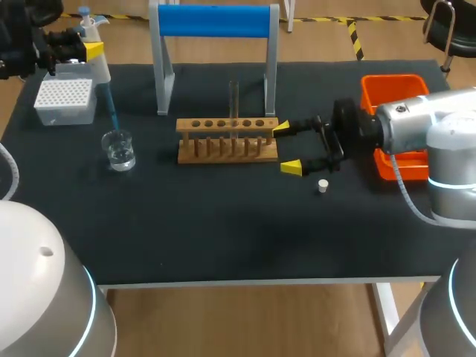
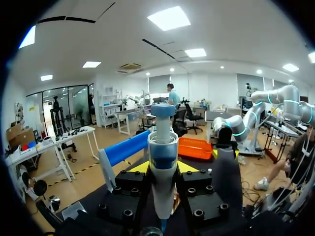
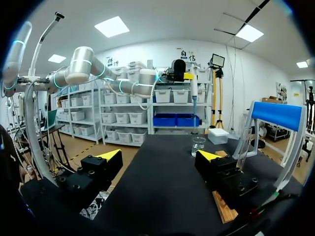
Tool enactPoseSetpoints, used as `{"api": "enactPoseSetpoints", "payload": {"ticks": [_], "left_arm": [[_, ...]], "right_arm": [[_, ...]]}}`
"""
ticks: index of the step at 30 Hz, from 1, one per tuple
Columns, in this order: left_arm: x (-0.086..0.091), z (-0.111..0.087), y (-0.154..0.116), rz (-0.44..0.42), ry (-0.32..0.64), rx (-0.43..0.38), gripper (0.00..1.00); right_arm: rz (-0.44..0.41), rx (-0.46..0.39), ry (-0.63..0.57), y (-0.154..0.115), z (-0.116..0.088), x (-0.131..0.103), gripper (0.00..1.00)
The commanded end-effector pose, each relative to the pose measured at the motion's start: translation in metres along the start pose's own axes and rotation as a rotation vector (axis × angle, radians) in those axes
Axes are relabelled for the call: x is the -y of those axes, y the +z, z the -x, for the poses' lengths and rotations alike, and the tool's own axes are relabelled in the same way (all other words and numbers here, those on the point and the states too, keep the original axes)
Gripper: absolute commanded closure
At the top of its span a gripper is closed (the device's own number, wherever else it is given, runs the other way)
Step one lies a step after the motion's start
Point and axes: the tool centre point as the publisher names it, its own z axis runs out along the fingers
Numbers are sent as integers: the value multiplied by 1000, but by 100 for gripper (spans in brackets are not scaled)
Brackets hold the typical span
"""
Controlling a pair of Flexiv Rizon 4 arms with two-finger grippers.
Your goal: Invert the test tube, pick up the pipette, mount the tip to pipette, aspirate from beaker and dispense into the tube, eject the tip, return the pipette, and cap with the stopper.
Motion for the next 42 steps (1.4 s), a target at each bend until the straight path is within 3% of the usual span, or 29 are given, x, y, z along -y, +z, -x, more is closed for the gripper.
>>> {"api": "enactPoseSetpoints", "payload": {"ticks": [1,23,42], "left_arm": [[0,0,0,0,1,-1,100],[0,0,0,0,1,-1,100],[0,0,0,0,1,-1,100]], "right_arm": [[-3,2,0,-1,-1,-1,0],[-3,2,0,-1,-1,-1,0],[-179,22,30,126,6,-13,0]]}}
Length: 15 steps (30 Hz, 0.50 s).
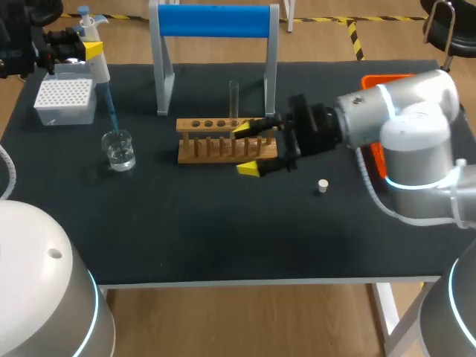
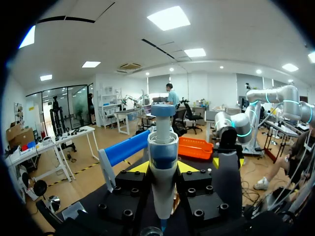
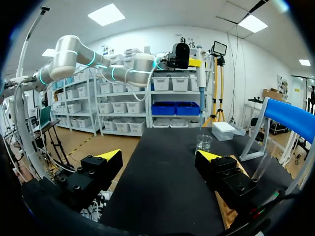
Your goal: Invert the test tube, pick up the pipette, mount the tip to pipette, aspirate from beaker and dispense into the tube, eject the tip, return the pipette, and cap with the stopper.
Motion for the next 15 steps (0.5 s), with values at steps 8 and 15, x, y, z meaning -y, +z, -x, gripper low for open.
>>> {"api": "enactPoseSetpoints", "payload": {"ticks": [8,15], "left_arm": [[0,0,1,-3,1,2,100],[0,0,1,-3,1,2,100]], "right_arm": [[-107,11,7,92,8,11,0],[-158,64,7,118,18,29,0]]}}
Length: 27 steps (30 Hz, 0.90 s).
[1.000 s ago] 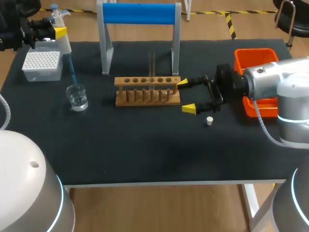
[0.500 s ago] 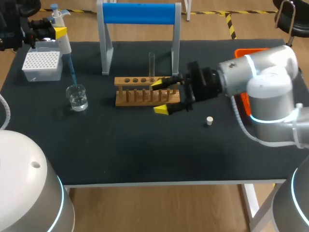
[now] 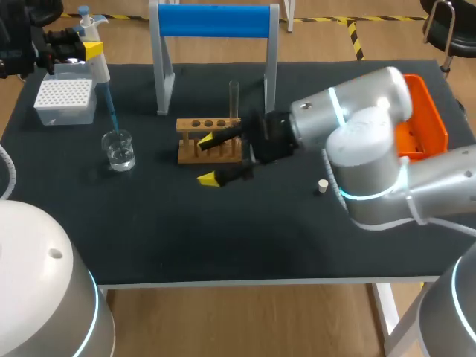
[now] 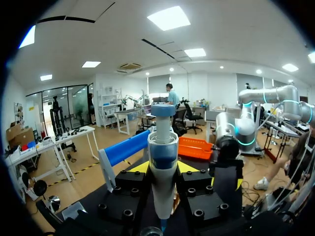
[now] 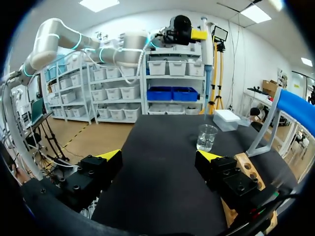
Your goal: Invert the test tube, pick up the pipette, mount the tip to pipette, aspirate from beaker and dispense into the tube, eject the tip, return the pipette, and cap with the stopper.
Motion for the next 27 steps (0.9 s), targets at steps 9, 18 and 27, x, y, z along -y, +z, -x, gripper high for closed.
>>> {"api": "enactPoseSetpoints", "payload": {"ticks": [9,18,27], "left_arm": [[0,0,1,-3,1,3,100],[0,0,1,-3,1,3,100],[0,0,1,-3,1,3,100]], "right_arm": [[-55,57,2,70,15,15,0],[-66,69,25,80,18,21,0],[-70,71,18,83,20,18,0]]}}
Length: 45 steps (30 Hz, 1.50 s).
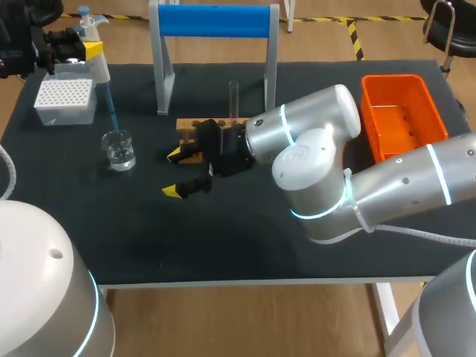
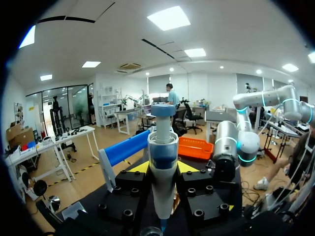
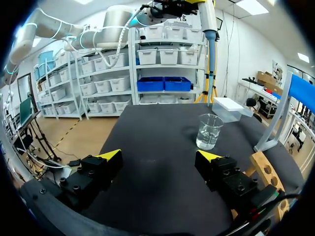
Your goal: Invert the test tube, pick up the pipette, mount the tip to pipette, aspirate from beaker and dispense into the tube, eject the tip, return the pipette, and cap with the stopper.
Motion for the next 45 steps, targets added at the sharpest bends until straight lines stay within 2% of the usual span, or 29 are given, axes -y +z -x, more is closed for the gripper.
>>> {"api": "enactPoseSetpoints", "payload": {"ticks": [1,28,35,45], "left_arm": [[0,0,0,-2,1,3,100],[0,0,0,-2,1,3,100],[0,0,0,-2,1,3,100],[0,0,0,-2,1,3,100]], "right_arm": [[-4,6,0,4,-1,-1,0],[-4,6,0,4,-1,-1,0],[3,63,7,10,5,-5,0],[-35,152,-7,18,7,-5,0]]}}
